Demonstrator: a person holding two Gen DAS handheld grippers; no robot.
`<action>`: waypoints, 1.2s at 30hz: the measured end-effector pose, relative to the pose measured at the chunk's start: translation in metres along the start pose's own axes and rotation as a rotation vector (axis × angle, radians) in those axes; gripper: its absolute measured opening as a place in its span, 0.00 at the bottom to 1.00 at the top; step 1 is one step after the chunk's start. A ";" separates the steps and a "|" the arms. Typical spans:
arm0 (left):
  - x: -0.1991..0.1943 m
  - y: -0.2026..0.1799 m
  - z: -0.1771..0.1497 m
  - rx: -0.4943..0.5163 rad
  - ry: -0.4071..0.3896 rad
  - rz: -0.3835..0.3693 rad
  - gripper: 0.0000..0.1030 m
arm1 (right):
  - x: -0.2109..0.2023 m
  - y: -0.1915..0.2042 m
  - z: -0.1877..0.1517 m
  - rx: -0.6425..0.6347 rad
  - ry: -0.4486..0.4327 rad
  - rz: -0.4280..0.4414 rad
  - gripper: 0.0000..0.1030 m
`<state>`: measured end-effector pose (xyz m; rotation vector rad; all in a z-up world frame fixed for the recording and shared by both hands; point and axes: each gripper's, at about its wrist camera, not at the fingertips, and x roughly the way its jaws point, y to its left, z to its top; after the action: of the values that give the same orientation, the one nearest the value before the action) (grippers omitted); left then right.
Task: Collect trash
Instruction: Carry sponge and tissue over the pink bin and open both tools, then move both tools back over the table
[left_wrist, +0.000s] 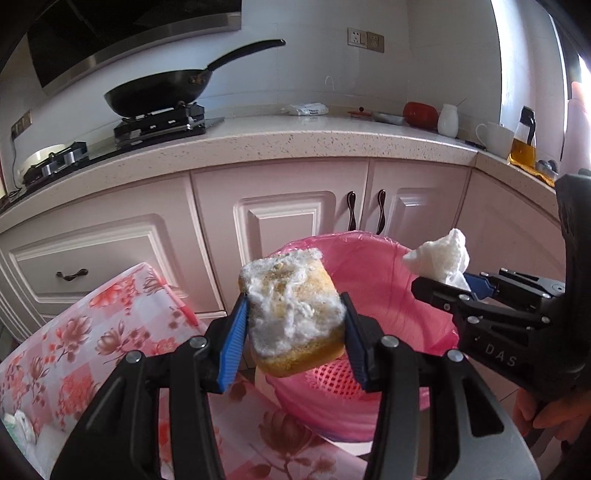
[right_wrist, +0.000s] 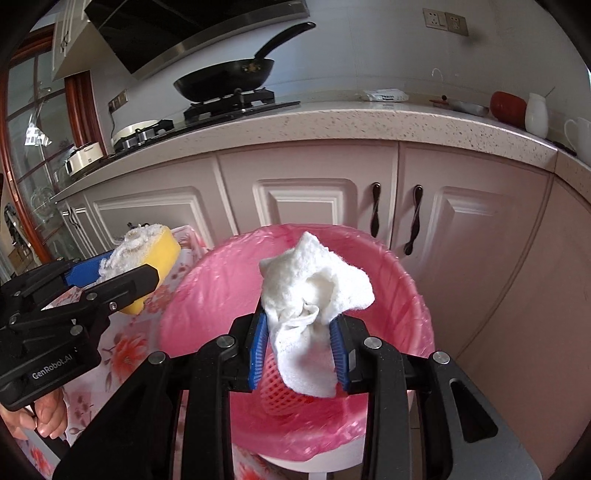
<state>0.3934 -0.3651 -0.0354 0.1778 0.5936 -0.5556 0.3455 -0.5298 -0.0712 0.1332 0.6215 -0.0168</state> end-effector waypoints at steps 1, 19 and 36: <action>0.009 0.001 0.001 -0.004 0.012 -0.008 0.46 | 0.003 -0.004 0.001 0.006 0.002 -0.001 0.31; 0.028 0.005 -0.015 0.013 0.033 -0.027 0.66 | 0.014 -0.021 0.004 0.046 0.010 -0.025 0.51; -0.128 0.051 -0.104 -0.001 -0.058 0.197 0.95 | -0.068 0.102 -0.055 -0.141 -0.069 0.004 0.82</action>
<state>0.2830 -0.2323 -0.0465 0.2156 0.5135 -0.3682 0.2642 -0.4228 -0.0638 -0.0029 0.5517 0.0264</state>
